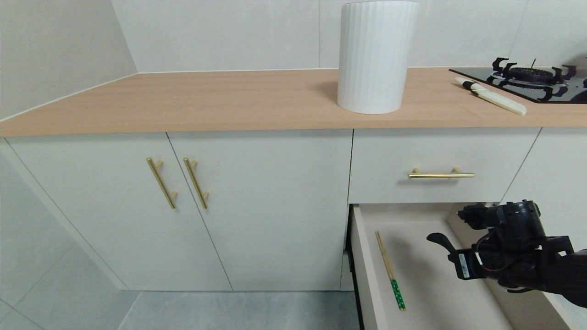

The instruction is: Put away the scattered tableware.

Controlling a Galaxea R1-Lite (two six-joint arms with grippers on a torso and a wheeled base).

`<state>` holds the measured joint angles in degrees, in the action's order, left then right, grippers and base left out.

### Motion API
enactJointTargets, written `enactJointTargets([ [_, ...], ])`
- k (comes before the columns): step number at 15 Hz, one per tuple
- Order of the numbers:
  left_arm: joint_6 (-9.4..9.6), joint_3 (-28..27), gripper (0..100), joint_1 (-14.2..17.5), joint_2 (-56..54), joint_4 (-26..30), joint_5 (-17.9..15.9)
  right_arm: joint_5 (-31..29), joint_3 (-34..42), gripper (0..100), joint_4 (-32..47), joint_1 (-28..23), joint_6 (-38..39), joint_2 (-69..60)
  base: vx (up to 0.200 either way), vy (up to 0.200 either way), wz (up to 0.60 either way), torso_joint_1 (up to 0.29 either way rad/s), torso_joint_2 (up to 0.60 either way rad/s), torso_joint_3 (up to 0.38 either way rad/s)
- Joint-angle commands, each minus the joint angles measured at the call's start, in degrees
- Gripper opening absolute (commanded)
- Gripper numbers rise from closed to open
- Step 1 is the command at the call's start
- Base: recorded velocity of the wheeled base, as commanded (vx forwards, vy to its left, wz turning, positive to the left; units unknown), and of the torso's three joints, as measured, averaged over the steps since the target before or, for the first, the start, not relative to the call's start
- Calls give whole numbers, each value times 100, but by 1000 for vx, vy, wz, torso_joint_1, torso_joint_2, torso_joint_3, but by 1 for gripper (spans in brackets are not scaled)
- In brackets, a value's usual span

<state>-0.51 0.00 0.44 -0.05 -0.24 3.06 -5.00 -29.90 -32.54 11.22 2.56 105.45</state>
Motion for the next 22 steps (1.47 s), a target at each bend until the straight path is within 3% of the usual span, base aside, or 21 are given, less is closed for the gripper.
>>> enactJointTargets([
  [1,-2,0,100,0,5,-2,2,-10,-24,0,-104,3,87,151,0,0,0,-7,76,41],
  [6,-2,0,100,0,5,-2,2,-238,-182,0,-534,21,271,819,0,0,0,0,0,0],
  [7,-2,0,100,0,5,-2,2,-423,-314,0,-657,30,588,1215,0,0,0,0,0,0],
  [17,-2,0,100,0,5,-2,2,-625,-147,0,-2934,30,676,3087,0,0,0,0,0,0],
  [22,-2,0,100,0,5,-2,2,-625,-139,0,-2978,3,676,3087,0,0,0,0,0,0],
])
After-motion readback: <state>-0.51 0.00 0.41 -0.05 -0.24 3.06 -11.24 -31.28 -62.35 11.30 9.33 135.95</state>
